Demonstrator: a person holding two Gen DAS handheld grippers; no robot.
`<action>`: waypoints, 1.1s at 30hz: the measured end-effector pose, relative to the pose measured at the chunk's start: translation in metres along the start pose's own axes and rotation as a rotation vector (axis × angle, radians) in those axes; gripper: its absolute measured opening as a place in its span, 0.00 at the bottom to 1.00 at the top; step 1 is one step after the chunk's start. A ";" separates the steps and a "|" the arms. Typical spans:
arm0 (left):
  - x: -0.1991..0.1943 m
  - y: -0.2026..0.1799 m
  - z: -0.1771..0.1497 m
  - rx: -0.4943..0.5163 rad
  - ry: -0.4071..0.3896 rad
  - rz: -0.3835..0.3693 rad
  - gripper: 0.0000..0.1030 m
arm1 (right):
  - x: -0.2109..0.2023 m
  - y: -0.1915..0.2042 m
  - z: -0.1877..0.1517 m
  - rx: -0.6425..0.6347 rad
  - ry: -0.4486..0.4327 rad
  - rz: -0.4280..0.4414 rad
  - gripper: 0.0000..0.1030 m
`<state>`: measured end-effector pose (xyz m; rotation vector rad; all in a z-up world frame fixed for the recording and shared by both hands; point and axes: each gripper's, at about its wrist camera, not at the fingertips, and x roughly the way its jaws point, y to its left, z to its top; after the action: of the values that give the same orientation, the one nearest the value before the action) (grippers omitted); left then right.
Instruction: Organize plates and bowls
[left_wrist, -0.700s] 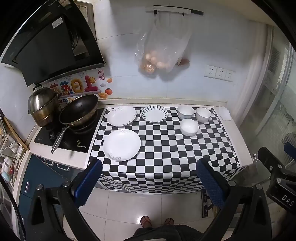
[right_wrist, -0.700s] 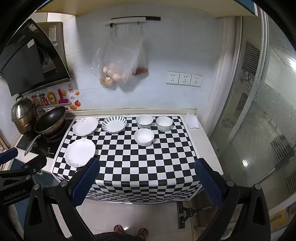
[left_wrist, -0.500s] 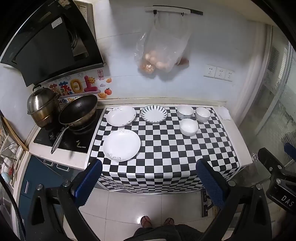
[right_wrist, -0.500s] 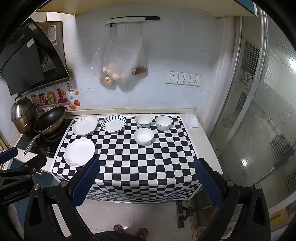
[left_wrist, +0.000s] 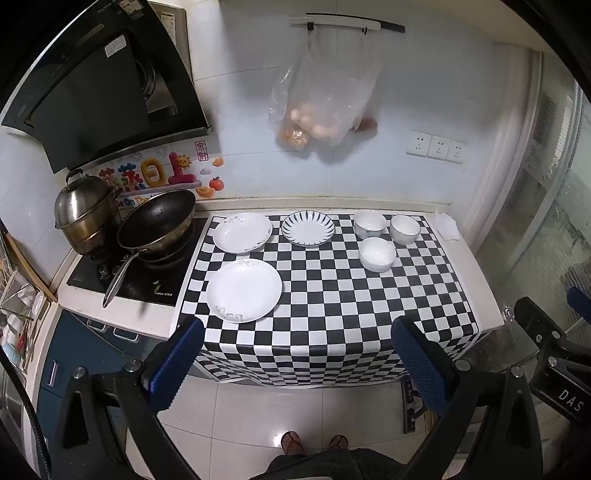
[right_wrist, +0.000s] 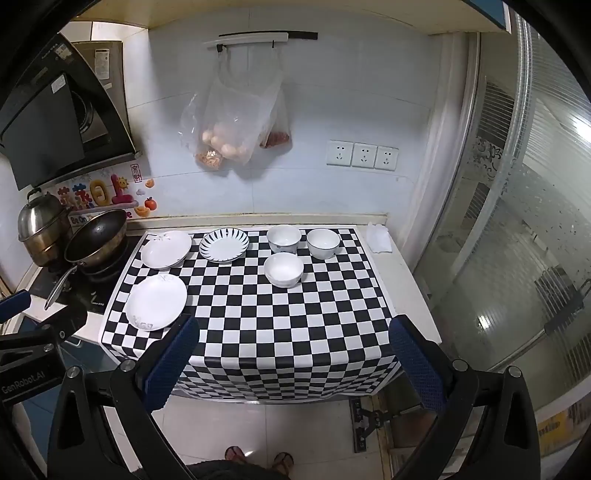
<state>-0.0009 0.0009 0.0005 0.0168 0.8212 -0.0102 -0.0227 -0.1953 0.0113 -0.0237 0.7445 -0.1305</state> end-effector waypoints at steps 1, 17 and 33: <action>0.000 0.000 0.000 0.000 0.001 0.000 1.00 | -0.001 0.002 0.001 0.001 0.000 -0.004 1.00; -0.005 0.004 -0.002 -0.003 -0.001 0.005 1.00 | -0.006 0.001 0.000 0.003 -0.001 -0.006 1.00; -0.004 0.005 -0.002 0.000 -0.007 0.007 1.00 | -0.006 0.001 -0.001 0.006 0.003 -0.005 1.00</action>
<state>-0.0056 0.0063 0.0020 0.0196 0.8143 -0.0035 -0.0277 -0.1930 0.0144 -0.0192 0.7474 -0.1377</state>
